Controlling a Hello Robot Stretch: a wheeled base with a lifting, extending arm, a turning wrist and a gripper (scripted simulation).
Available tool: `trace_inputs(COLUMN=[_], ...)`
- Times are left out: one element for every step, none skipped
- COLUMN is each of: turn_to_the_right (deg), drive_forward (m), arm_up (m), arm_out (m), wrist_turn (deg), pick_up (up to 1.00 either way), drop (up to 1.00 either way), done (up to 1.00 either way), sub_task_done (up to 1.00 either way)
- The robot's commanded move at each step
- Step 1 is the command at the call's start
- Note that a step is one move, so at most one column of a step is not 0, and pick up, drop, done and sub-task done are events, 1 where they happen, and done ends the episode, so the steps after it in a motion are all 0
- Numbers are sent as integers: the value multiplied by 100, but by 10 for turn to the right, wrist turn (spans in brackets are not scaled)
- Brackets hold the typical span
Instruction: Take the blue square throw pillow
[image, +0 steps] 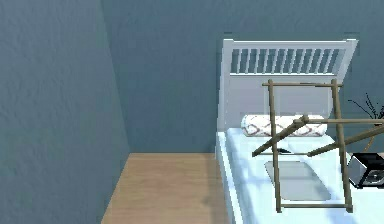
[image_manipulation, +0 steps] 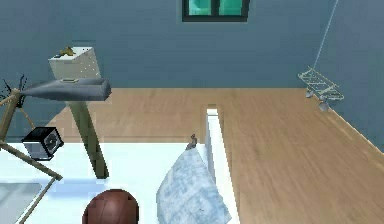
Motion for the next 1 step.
trace_inputs(turn_to_the_right=[0], drive_forward=[0], arm_up=[50], arm_out=[0], wrist_turn=[0], pick_up=[0], drop=[0], done=[0], sub_task_done=[0])
